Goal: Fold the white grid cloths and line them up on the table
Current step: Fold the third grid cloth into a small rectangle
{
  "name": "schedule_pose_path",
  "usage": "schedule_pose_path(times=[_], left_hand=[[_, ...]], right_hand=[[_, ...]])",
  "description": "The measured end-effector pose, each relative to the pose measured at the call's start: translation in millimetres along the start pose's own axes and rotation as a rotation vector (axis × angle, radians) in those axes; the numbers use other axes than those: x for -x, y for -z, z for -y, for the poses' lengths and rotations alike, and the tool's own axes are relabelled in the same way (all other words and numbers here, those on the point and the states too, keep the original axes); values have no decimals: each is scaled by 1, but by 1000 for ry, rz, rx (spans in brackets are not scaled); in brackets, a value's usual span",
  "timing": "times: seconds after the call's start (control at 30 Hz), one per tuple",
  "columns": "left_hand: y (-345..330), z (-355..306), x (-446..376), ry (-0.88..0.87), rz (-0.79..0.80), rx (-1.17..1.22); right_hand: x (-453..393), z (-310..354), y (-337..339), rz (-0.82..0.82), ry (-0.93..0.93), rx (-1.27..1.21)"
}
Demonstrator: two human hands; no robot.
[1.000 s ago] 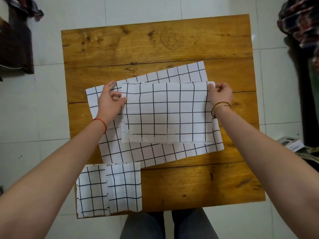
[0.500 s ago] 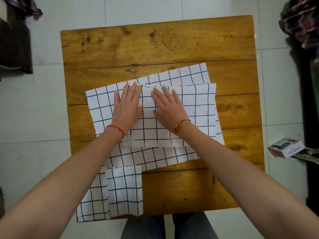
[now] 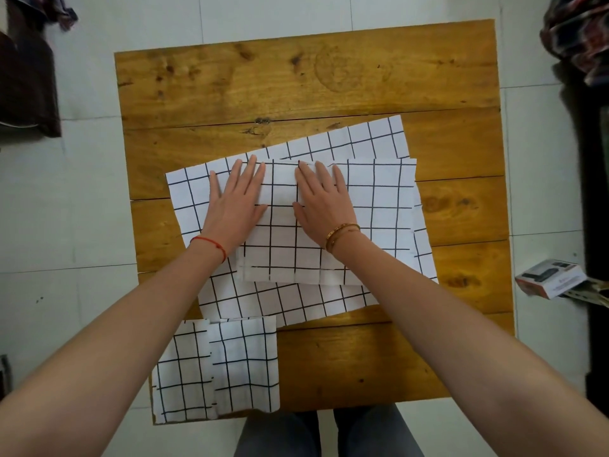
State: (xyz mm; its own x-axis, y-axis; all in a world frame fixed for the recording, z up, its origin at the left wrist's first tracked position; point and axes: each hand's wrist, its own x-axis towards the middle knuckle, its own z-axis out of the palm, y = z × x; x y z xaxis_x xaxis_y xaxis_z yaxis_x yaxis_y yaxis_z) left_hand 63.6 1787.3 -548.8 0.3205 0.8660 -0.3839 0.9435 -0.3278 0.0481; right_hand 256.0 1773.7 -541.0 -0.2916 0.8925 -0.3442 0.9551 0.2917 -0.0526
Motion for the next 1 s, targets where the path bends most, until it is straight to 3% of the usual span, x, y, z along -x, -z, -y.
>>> schedule_pose_path(times=[0.13,0.43,0.63,0.83,1.0], left_hand=[[-2,1,1,10,4,-22],[-2,0,3,13,5,-31],[0,1,4,8,2,-16],[9,-1,3,30,-85,200],[29,-1,-18,59,-175,339]], right_hand=[[10,-22,-5,4,-46,19],[38,-98,-13,-71,-344,6],[37,-123,-6,-268,-450,-240],[22,-144,7,-258,-610,-683],[22,-153,11,-267,-572,-1059]])
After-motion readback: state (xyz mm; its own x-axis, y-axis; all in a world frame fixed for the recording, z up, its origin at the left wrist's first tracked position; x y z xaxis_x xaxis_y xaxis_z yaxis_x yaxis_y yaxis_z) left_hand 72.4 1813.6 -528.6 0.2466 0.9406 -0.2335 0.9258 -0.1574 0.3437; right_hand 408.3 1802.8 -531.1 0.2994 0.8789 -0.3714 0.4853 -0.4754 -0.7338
